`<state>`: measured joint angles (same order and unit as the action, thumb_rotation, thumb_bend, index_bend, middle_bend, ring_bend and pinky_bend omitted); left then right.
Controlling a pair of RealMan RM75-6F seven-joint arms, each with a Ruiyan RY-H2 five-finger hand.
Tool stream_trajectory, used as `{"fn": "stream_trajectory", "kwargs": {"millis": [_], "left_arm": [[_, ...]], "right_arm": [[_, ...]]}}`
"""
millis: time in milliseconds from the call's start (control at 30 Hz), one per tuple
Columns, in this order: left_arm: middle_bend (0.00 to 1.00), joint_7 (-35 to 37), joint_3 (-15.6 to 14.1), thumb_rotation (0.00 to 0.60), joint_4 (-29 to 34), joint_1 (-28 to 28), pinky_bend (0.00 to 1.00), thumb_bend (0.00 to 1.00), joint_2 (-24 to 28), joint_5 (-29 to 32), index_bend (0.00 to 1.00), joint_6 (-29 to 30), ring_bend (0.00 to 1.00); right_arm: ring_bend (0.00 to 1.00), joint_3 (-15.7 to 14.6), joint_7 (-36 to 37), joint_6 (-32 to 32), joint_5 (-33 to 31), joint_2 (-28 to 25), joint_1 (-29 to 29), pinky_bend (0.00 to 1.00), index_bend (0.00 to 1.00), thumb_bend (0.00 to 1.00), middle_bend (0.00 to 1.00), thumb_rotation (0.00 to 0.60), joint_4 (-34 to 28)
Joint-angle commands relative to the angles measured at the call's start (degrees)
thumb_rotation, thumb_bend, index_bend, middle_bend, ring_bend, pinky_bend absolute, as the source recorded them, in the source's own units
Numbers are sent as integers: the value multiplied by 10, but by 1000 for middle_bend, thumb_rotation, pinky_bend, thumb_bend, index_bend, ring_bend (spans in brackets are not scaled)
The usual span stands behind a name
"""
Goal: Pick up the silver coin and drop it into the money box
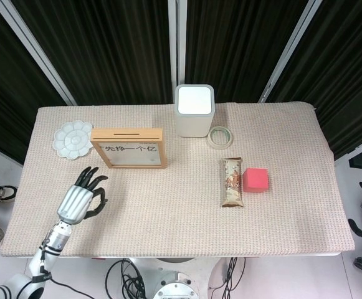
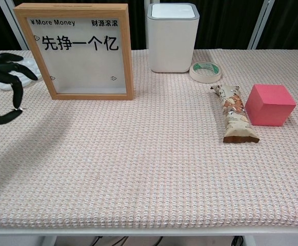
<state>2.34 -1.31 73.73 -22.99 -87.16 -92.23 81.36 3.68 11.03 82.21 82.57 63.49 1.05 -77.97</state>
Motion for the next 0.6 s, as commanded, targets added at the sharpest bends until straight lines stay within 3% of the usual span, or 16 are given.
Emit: {"fn": "stream_trajectory", "kwargs": {"millis": [33, 167, 333, 467, 600], "left_arm": [[217, -61, 13, 600, 154, 16, 0, 365, 120, -12, 614, 40, 0], [217, -100, 46, 600, 263, 3, 0, 365, 199, -7, 617, 39, 0], [217, -133, 101, 600, 366, -36, 0, 365, 286, 39, 618, -15, 0], [217, -149, 154, 600, 414, -97, 0, 365, 322, 122, 618, -105, 0], [217, -183, 198, 600, 404, -174, 0, 365, 316, 254, 619, -208, 0]], "right_arm": [[0, 0, 1, 2, 3, 2, 0, 0, 0, 212, 0, 600, 0], [0, 0, 4, 8, 7, 3, 0, 0, 0, 212, 0, 600, -2], [0, 2, 7, 16, 10, 0, -1, 0, 0, 212, 0, 600, -3], [0, 3, 9, 17, 9, -1, -1, 0, 0, 212, 0, 600, -3], [0, 0, 17, 20, 15, -1, -3, 0, 0, 212, 0, 600, -8]]}}
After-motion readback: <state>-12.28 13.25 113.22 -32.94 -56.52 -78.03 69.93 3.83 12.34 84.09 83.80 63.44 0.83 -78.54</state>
